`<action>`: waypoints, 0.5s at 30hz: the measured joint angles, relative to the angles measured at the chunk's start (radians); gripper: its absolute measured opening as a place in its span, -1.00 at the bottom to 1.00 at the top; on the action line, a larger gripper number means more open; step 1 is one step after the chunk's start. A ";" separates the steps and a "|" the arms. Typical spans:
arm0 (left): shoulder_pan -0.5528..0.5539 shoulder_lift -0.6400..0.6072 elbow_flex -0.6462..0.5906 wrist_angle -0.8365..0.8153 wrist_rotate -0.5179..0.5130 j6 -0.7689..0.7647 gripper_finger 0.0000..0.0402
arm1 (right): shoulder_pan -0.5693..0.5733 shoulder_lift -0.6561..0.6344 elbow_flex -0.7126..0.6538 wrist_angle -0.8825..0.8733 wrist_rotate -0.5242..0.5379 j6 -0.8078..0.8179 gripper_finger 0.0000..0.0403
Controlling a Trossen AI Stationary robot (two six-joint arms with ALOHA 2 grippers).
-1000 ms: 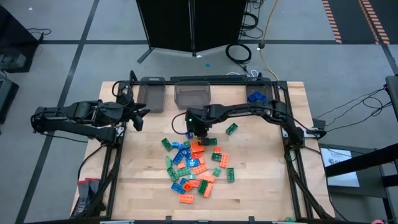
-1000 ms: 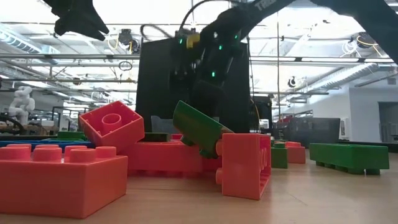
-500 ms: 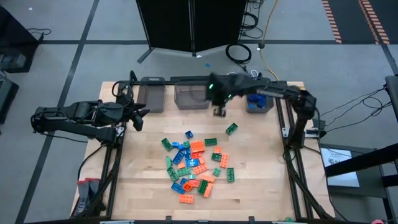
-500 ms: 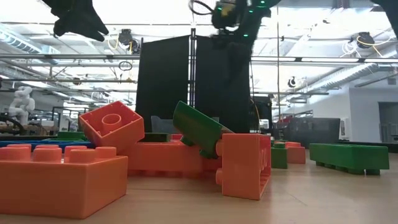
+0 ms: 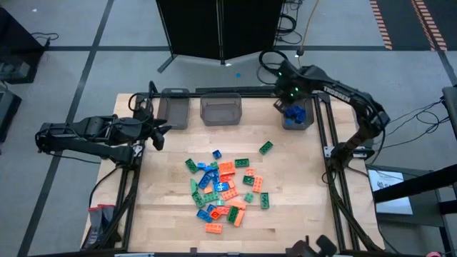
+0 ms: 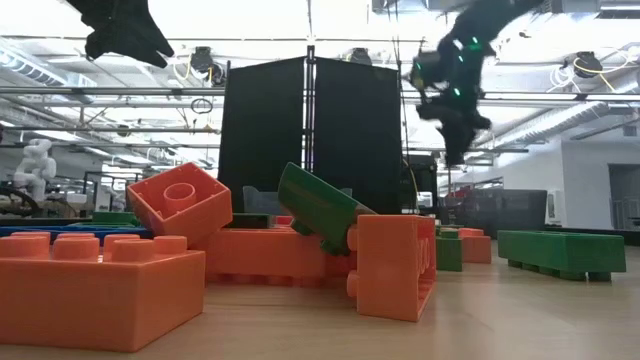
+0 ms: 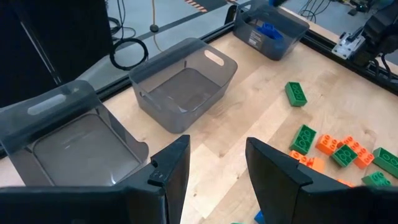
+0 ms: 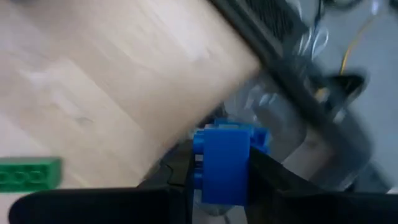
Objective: Sort blocks
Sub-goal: Put the blue game piece into the right black bin
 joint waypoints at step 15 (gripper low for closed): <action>0.000 0.000 0.000 -0.003 -0.003 0.000 -0.20 | -0.034 -0.010 -0.232 0.148 0.047 0.102 -0.27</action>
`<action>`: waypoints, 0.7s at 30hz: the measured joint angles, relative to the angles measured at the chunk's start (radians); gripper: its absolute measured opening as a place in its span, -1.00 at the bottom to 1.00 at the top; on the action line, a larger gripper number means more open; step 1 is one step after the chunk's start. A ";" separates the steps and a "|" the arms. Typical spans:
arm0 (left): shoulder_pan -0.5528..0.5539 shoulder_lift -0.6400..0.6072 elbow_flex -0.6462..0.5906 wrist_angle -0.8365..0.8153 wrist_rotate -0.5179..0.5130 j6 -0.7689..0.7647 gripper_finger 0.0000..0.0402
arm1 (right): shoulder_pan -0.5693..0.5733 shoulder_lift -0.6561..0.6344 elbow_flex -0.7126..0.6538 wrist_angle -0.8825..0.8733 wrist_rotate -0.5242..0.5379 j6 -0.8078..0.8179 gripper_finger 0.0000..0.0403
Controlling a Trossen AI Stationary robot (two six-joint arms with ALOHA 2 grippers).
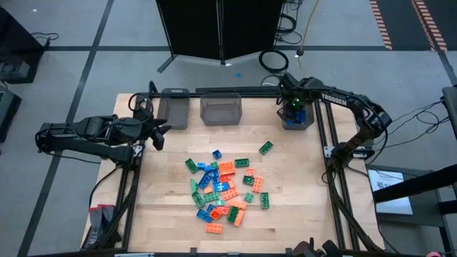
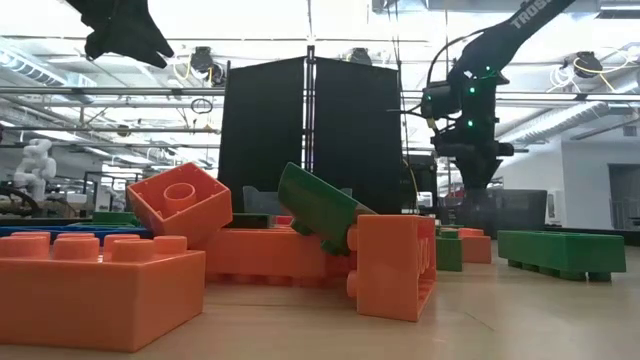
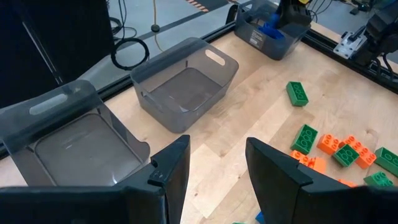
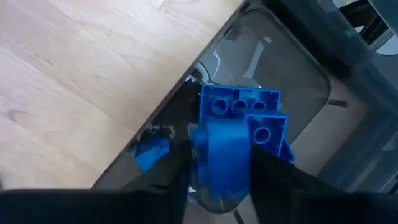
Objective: Sort blocks
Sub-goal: Put the blue game piece into the right black bin, then put the green piece into the middle black bin
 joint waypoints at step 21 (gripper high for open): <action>0.000 0.003 0.000 0.000 -0.005 -0.001 -0.20 | 0.280 -0.077 0.300 -0.077 -0.441 -0.346 0.07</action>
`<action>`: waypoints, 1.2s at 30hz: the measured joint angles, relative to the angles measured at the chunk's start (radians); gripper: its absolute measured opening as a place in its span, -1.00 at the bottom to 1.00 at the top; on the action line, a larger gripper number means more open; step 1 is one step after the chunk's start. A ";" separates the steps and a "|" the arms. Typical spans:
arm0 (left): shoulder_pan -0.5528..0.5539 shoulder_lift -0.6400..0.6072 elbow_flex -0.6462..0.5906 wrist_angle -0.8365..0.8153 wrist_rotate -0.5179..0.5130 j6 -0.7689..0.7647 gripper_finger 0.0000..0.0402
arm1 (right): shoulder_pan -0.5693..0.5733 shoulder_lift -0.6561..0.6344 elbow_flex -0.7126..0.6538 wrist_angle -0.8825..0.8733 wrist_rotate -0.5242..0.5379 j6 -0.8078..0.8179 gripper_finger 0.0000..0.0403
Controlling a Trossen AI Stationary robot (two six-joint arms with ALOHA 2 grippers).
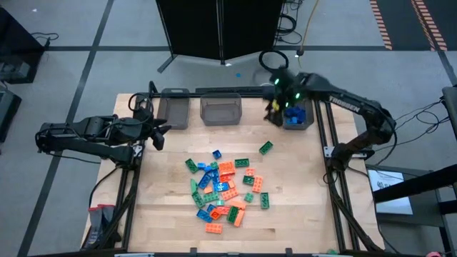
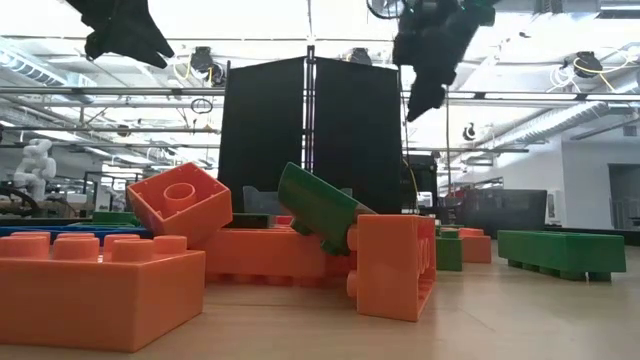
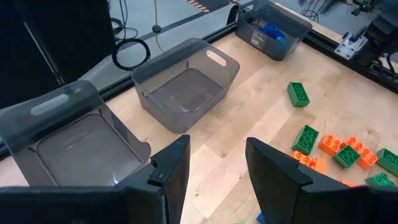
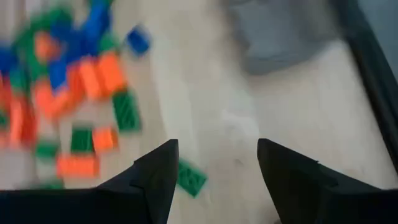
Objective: Sort blocks
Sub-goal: Put the green piece into the middle black bin
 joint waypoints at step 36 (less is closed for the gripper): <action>0.000 0.001 0.000 -0.022 0.010 -0.001 -0.20 | 0.331 0.542 -0.046 -0.062 0.275 -0.362 0.45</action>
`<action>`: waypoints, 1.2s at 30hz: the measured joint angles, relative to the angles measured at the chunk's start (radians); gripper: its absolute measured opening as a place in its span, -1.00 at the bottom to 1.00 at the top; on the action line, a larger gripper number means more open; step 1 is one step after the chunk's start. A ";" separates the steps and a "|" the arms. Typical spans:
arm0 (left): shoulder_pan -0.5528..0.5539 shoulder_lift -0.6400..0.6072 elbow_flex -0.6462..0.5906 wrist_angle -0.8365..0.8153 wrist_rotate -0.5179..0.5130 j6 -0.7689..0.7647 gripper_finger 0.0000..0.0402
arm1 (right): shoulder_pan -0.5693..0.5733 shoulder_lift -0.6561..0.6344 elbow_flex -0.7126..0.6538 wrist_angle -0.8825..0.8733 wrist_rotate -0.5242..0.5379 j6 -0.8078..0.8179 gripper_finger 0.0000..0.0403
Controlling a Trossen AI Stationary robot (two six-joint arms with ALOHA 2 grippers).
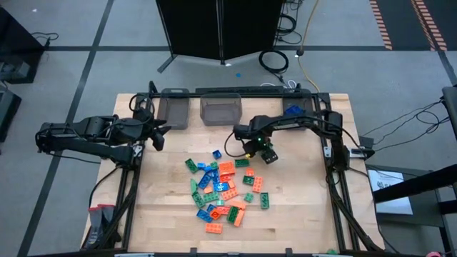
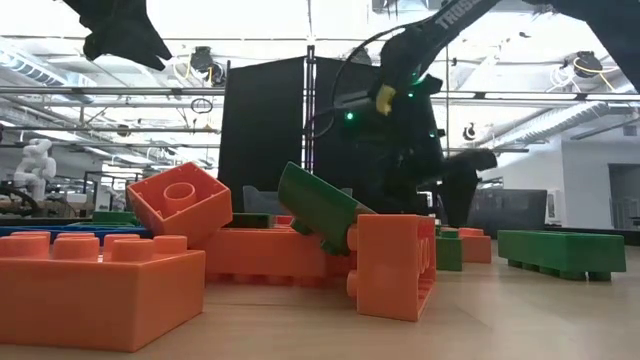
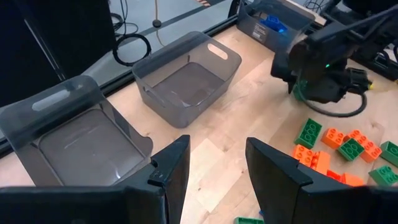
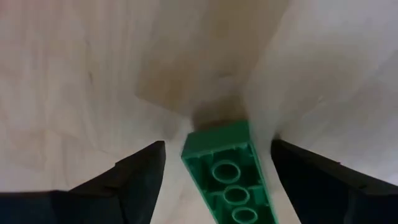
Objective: Sort blocks
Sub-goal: Put the green piece into the middle black bin
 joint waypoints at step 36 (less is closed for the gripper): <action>0.000 0.000 0.000 -0.037 -0.030 -0.025 -0.20 | -0.146 -0.100 0.476 0.453 0.056 0.225 -0.42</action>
